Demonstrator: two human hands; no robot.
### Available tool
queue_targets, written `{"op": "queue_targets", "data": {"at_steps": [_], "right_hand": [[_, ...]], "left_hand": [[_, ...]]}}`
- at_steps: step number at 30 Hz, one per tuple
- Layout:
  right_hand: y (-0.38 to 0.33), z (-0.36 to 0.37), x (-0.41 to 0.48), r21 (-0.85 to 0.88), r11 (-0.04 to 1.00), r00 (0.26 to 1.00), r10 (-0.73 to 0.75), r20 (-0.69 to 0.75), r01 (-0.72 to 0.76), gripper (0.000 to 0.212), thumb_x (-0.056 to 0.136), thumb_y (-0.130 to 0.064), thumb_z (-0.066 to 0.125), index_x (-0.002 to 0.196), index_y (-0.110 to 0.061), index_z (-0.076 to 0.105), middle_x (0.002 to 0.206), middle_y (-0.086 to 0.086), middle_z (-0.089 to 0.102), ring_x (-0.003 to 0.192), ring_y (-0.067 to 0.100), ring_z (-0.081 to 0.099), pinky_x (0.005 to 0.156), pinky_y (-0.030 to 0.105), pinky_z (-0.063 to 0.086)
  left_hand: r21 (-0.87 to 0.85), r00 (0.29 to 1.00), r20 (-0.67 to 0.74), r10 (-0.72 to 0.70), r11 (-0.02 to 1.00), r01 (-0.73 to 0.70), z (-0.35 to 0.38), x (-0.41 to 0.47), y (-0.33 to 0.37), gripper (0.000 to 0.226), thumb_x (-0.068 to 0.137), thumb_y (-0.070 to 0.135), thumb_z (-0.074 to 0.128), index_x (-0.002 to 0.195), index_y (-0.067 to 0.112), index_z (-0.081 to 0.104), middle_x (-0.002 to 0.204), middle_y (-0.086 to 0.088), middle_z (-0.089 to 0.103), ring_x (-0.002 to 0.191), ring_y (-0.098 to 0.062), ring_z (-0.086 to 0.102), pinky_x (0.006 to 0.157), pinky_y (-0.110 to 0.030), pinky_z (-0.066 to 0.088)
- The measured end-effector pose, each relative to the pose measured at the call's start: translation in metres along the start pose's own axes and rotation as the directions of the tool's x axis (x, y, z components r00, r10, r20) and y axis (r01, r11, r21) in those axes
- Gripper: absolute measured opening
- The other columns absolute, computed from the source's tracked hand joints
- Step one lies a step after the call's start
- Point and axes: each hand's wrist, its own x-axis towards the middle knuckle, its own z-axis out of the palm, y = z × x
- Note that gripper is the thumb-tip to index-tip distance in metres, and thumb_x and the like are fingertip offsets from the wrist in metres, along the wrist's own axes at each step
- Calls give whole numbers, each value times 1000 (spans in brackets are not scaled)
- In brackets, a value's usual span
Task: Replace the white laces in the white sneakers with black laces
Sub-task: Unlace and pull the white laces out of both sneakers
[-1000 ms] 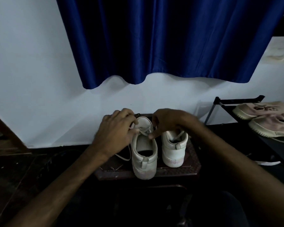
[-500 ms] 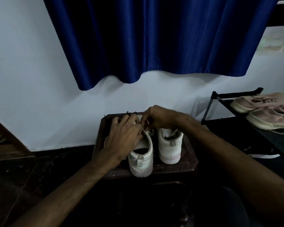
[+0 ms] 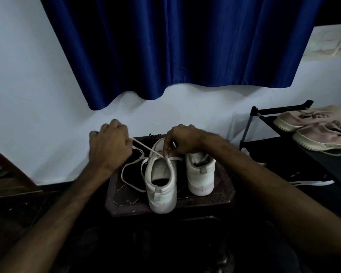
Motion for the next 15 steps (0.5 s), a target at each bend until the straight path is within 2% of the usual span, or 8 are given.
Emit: {"op": "queue_targets", "data": {"at_steps": [2, 4, 7, 8, 10, 13, 15], "right_hand": [[-6, 1, 0, -4, 1000, 1000, -12, 21, 12, 13, 80, -31, 73, 86, -42, 69, 90, -17, 66, 88, 5, 57, 86, 39, 43], [-13, 3, -1, -11, 1000, 1000, -23, 20, 23, 10, 81, -34, 72, 89, -39, 70, 93, -16, 66, 92, 7, 55, 89, 41, 42], [-17, 7, -3, -18, 1000, 1000, -1, -17, 1, 10, 83, -33, 69, 92, -37, 70, 93, -16, 64, 94, 9, 54, 91, 42, 40], [-19, 7, -3, -12, 1000, 1000, 12, -16, -12, 9, 83, -31, 68, 89, -38, 68, 94, -15, 65, 95, 10, 54, 91, 43, 40], [-22, 7, -4, -6, 999, 999, 35, 3, -35, 14, 83, -27, 66, 80, -39, 61, 94, -13, 66, 94, 11, 54, 90, 42, 40], [-24, 6, -3, -8, 999, 998, 52, 26, -52, 18, 83, -22, 66, 78, -39, 60, 92, -12, 66, 90, 10, 53, 87, 40, 43], [-24, 6, -2, 3, 999, 998, 45, 40, -45, 15, 84, -21, 67, 87, -36, 68, 93, -10, 66, 91, 11, 55, 86, 37, 46]], "left_hand": [[64, 991, 123, -58, 997, 50, 5, -3, -3, 16, 89, 26, 55, 93, 12, 62, 104, -7, 58, 97, -30, 56, 80, -43, 41], [99, 981, 194, -30, 995, 11, 12, -12, -2, 16, 90, 21, 54, 104, 14, 59, 111, -6, 56, 103, -28, 53, 83, -44, 42], [-177, 975, 143, 171, 974, -144, 2, -18, 7, 29, 89, 10, 57, 115, 23, 56, 121, 4, 51, 110, -20, 48, 85, -42, 44], [-251, 956, 134, 260, 942, -221, -4, -20, 12, 26, 91, 13, 56, 113, 27, 59, 121, 9, 51, 110, -16, 48, 86, -39, 43], [-241, 898, 185, 400, 904, -353, -9, -26, 26, 20, 93, 28, 58, 112, 31, 63, 124, 14, 50, 113, -11, 47, 90, -34, 39], [-193, 886, 199, 418, 903, -383, -4, -31, 32, 25, 88, 39, 63, 112, 30, 66, 126, 13, 50, 118, -12, 46, 93, -34, 35], [-194, 899, 163, 407, 906, -375, -1, -30, 28, 23, 84, 41, 68, 105, 33, 69, 125, 14, 49, 115, -12, 47, 94, -34, 33]]}}
